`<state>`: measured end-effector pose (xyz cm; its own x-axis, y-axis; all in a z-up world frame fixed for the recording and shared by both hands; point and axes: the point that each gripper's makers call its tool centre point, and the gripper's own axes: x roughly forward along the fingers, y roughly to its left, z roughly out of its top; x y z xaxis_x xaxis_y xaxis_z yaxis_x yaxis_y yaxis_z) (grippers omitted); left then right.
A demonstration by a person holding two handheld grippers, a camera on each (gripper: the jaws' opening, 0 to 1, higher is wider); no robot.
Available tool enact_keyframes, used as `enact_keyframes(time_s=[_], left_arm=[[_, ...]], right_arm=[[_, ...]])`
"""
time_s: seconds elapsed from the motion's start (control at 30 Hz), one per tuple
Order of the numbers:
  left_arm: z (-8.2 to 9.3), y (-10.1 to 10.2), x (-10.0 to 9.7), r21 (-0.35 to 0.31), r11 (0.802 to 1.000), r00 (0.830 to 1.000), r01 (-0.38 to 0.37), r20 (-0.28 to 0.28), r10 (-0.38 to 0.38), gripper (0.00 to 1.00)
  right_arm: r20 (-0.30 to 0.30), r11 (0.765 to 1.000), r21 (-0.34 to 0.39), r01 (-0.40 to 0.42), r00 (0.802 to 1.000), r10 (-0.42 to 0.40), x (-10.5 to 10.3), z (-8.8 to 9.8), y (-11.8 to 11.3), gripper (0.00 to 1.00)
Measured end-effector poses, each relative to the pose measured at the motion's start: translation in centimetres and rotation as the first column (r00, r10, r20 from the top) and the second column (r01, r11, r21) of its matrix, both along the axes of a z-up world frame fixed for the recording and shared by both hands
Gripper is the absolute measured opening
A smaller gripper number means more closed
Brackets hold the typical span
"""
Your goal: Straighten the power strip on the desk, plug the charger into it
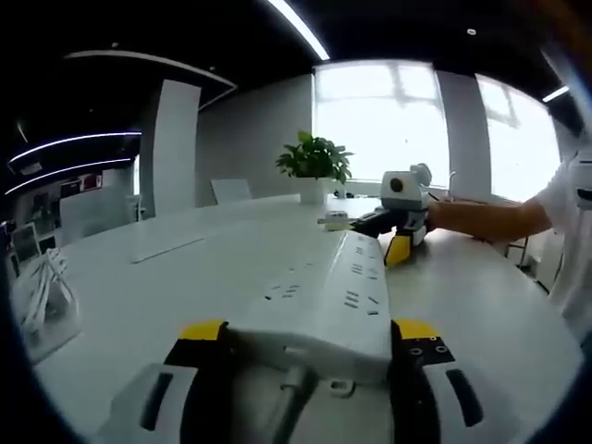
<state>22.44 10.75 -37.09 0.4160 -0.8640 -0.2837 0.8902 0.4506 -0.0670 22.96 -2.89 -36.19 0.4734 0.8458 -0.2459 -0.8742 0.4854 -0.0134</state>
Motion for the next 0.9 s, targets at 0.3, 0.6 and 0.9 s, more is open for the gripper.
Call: enact_keyframes(time_s=[0.3, 0.6, 0.9], left_arm=[[0.0, 0.3, 0.3, 0.002, 1.0, 1.0, 0.011, -0.002, -0.011, 0.7], [0.0, -0.4, -0.7, 0.005, 0.999, 0.999, 0.041, -0.001, -0.041, 0.71], [-0.1, -0.7, -1.0, 0.008, 0.998, 0.998, 0.063, -0.001, -0.063, 0.71]], right_arm=[[0.004, 1.0, -0.005, 0.009, 1.0, -0.009, -0.4, -0.1, 0.0, 0.53], [0.013, 1.0, -0.015, 0.027, 1.0, -0.027, -1.7, -0.2, -0.5, 0.53], [0.015, 0.999, -0.019, 0.033, 0.999, -0.032, -2.0, -0.2, -1.0, 0.54]])
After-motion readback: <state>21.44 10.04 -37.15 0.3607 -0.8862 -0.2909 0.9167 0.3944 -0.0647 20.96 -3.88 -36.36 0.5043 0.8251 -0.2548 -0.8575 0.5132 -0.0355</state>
